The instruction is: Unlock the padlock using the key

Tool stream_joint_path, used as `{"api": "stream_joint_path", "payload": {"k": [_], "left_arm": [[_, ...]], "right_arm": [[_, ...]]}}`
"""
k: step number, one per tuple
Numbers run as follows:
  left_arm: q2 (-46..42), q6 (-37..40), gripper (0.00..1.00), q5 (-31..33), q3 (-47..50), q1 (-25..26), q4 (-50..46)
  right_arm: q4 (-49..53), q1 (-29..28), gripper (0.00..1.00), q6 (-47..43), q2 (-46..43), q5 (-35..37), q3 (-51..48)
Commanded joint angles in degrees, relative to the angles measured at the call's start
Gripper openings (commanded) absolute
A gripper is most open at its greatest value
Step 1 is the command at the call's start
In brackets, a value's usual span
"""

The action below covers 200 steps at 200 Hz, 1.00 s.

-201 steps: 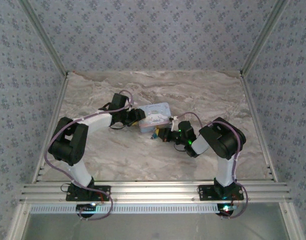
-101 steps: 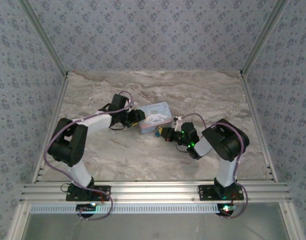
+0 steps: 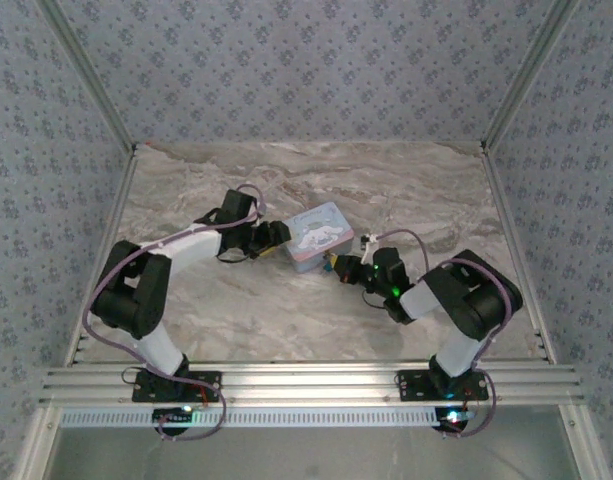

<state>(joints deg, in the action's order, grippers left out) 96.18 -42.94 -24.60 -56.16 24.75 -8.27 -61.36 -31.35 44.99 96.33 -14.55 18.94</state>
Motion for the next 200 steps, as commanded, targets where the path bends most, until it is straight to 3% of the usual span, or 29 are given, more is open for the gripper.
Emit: {"api": "stream_joint_path", "payload": {"k": [1, 47, 119, 200], "left_arm": [[-3.1, 0.96, 0.69, 1.49, 0.08, -0.49, -2.79], [-4.1, 1.05, 0.71, -0.71, 0.58, 0.36, 0.07], [-3.29, 3.79, 0.66, 1.19, -6.53, 8.24, -0.64], [3.49, 4.51, 0.64, 0.76, -12.3, 12.3, -1.29]], "right_arm": [[3.08, 0.51, 0.0, -1.98, -3.32, 2.33, -0.57], [5.54, 0.48, 0.0, 2.05, -1.16, 0.11, 2.14], [2.01, 0.24, 0.0, 6.31, 2.11, 0.3, 2.4], [0.31, 1.9, 0.0, 7.48, 2.47, -0.14, 1.81]]}}
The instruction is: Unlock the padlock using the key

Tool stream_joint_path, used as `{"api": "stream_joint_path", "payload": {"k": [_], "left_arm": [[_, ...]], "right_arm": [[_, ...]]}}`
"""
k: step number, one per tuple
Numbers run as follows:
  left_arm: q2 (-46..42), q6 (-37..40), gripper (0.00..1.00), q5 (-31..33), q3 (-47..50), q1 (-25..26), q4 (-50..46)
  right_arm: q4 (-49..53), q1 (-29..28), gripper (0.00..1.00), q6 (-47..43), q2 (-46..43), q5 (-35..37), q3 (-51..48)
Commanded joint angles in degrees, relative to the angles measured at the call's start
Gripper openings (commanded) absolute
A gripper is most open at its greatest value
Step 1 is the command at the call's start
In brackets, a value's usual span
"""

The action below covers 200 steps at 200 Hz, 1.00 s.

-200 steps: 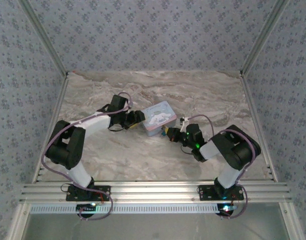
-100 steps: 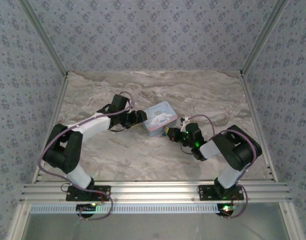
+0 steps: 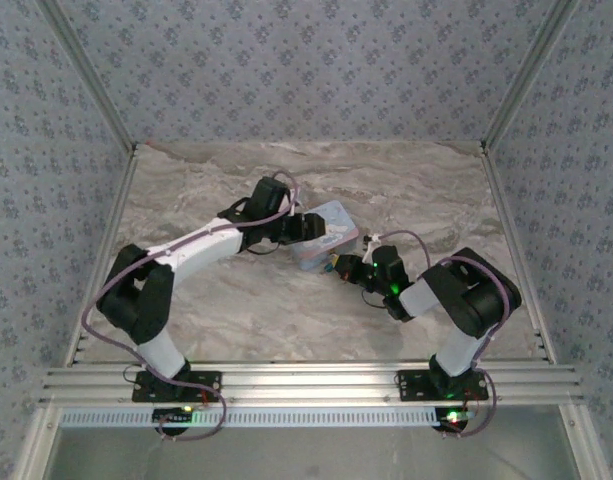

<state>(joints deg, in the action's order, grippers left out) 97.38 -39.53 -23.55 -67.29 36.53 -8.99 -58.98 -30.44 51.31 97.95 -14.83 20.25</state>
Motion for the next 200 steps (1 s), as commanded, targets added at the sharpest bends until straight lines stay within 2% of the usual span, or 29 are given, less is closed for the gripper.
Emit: {"api": "stream_joint_path", "payload": {"k": [1, 44, 134, 168, 200], "left_arm": [[2.38, 1.07, 0.64, -0.32, -1.18, 0.49, -0.57], [4.39, 1.34, 0.64, -0.33, -0.51, 0.55, -1.57], [2.79, 0.44, 0.65, -0.87, 3.35, -0.85, -0.18], [-0.04, 0.73, 0.7, -1.76, 2.28, -2.28, -0.05], [-5.05, 2.39, 0.76, -0.53, 2.44, -4.13, -0.41]], "right_arm": [[-2.13, 0.99, 0.0, 1.16, 0.8, 0.15, 0.5], [-2.6, 2.68, 0.0, 1.38, 0.48, -0.48, 0.29], [-1.1, 5.69, 0.0, 0.88, -2.21, -0.48, -0.65], [9.19, 5.72, 0.0, -3.94, -10.64, 0.71, -1.6], [27.21, 5.58, 0.0, -11.61, -23.62, 0.61, -0.84]]}}
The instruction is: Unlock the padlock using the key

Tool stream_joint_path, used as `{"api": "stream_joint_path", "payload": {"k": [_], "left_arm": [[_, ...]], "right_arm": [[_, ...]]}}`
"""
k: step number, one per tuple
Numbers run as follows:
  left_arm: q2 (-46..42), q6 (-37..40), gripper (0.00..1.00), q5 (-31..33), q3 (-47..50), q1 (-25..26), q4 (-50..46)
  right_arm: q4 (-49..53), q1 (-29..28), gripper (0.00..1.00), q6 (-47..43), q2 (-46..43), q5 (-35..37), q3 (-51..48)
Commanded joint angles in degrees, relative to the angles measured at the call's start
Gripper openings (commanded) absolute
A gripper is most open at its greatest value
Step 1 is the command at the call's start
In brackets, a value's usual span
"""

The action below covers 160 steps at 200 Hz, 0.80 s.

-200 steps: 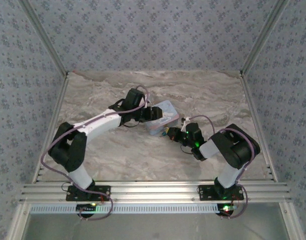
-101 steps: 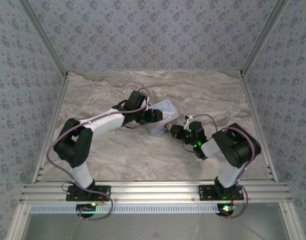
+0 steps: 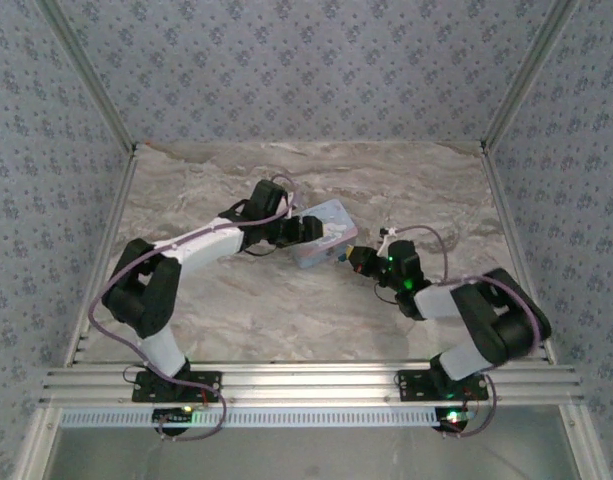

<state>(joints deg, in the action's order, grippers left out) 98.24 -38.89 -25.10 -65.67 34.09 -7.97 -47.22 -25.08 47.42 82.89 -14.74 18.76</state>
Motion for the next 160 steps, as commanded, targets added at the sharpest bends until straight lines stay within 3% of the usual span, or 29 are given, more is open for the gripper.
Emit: {"api": "stream_joint_path", "payload": {"k": [1, 36, 77, 114, 160], "left_arm": [[-6.06, 1.82, 0.76, 1.07, 0.95, -1.71, -1.44], [-13.72, 4.12, 0.82, 5.92, 4.99, -4.28, -1.44], [-22.12, 4.37, 0.88, 10.89, 12.47, -8.07, 0.22], [-25.85, 4.01, 0.89, 11.58, 16.03, -11.18, -0.44], [-27.51, 3.92, 0.89, 11.66, 17.65, -12.03, -1.79]], "right_arm": [[16.22, 0.17, 0.0, -8.06, -8.99, 0.47, 0.74], [42.5, -1.04, 0.0, -19.17, -20.93, -4.29, 6.82], [65.44, -4.91, 0.0, -24.72, -26.28, -6.19, 12.78], [66.83, -9.11, 0.0, -23.19, -24.52, -6.7, 11.8], [62.12, -12.19, 0.0, -24.6, -12.21, -8.23, 15.53]]}}
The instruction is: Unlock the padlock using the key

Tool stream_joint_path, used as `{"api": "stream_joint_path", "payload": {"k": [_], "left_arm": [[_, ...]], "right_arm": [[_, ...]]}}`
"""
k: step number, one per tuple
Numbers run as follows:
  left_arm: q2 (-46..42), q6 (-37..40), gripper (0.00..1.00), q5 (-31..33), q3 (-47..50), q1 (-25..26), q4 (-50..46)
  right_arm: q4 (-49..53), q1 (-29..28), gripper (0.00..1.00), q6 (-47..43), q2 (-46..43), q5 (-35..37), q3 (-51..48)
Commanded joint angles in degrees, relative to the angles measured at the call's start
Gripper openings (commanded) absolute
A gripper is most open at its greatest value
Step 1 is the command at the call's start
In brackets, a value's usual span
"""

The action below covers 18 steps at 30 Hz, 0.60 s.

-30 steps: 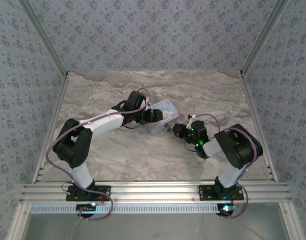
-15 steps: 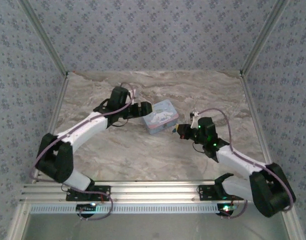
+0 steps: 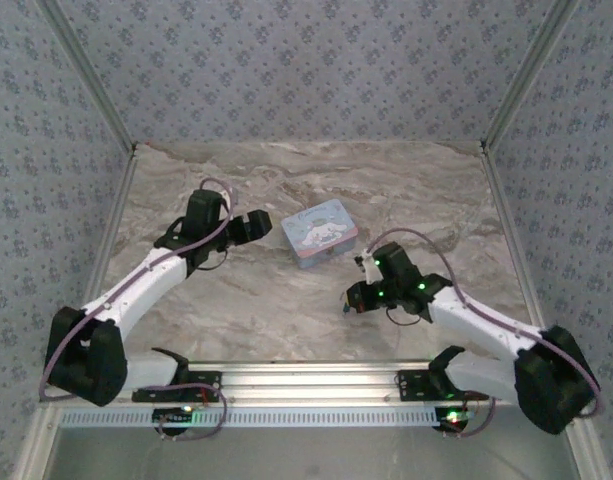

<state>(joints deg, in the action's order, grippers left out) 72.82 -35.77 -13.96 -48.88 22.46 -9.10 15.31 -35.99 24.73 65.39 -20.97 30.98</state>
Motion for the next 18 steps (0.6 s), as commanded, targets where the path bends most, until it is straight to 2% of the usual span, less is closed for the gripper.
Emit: {"api": "stream_joint_path", "payload": {"k": [1, 7, 14, 18], "left_arm": [[-2.12, 0.79, 0.89, 0.51, 0.92, -0.4, -0.65], [-2.68, 0.72, 0.89, 0.68, 1.44, -0.57, -1.17], [-4.02, 0.88, 0.9, 0.93, 1.36, -1.7, -1.35], [-6.09, 1.32, 0.92, 2.42, 1.44, -2.8, -1.27]], "right_arm": [[-0.52, -1.32, 0.0, -1.9, 5.55, -2.03, 3.43], [-5.42, -1.88, 0.0, -1.62, 13.33, -2.49, 5.54], [-4.91, -0.63, 0.22, -2.53, 13.55, -0.52, 7.36], [-1.68, 1.86, 0.29, -4.75, 9.25, 2.24, 8.4]]}}
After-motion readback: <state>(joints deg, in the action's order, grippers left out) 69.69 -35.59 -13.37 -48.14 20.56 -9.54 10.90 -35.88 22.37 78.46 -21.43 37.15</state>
